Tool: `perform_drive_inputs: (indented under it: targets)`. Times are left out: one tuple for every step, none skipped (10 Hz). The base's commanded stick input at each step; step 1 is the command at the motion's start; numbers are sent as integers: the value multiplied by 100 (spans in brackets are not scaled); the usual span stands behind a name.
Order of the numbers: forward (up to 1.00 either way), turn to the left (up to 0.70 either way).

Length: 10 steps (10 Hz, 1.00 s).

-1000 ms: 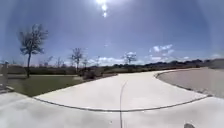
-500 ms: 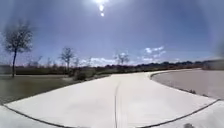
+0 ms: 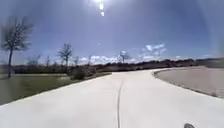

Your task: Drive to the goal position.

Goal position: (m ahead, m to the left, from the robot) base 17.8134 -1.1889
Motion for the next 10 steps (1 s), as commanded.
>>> perform_drive_inputs:
  targets:
    - [100, 0]
    - [100, 0]
    - [100, -18]
    - [100, -40]
    - [100, -40]
    - [100, -40]
    - [100, -40]
    - [100, -40]
    - [100, -19]
    - [100, 0]
